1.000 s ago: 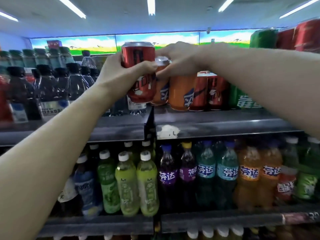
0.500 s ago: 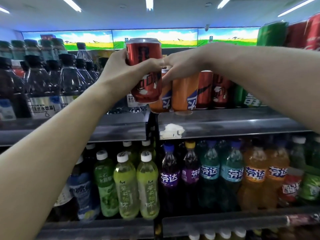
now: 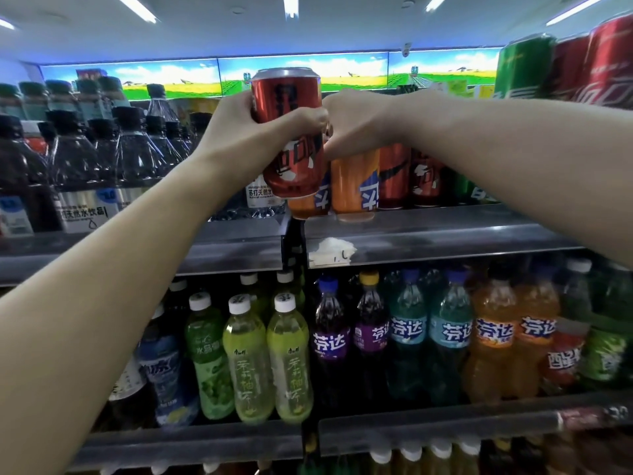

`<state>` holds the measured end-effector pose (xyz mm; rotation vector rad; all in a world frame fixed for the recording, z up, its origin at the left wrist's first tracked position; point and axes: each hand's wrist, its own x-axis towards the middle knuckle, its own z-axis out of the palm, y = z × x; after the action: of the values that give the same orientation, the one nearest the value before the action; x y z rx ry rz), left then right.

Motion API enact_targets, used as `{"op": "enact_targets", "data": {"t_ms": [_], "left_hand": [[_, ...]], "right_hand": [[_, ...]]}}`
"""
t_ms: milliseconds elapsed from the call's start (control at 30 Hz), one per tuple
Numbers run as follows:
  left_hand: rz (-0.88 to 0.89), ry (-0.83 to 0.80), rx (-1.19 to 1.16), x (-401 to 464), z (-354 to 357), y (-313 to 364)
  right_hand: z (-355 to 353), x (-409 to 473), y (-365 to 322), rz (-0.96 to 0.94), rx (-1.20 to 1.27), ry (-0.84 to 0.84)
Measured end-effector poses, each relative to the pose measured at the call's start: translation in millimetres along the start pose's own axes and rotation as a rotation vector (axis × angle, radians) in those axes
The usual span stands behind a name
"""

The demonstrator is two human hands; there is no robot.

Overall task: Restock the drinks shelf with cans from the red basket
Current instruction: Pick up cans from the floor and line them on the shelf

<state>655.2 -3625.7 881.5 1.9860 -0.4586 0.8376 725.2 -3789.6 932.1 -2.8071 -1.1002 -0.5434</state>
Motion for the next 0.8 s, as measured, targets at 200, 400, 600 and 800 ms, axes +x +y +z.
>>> {"op": "enact_targets", "data": {"t_ms": [200, 400, 600, 800], "left_hand": [[0.0, 0.014, -0.044, 3.9, 16.3, 12.8], [0.033, -0.039, -0.076, 3.7, 48.0, 35.5], [0.066, -0.065, -0.001, 7.6, 92.4, 55.8], [0.071, -0.025, 0.077, 12.3, 115.3, 55.7]], "right_hand": [[-9.2, -18.1, 16.1, -0.008, 0.105, 0.258], [-14.9, -73.4, 40.7, 0.031, 1.023, 0.456], [-14.8, -122.7, 42.4, -0.013, 1.047, 0.375], [-9.0, -125.9, 60.6, 0.12, 0.87, 0.54]]}}
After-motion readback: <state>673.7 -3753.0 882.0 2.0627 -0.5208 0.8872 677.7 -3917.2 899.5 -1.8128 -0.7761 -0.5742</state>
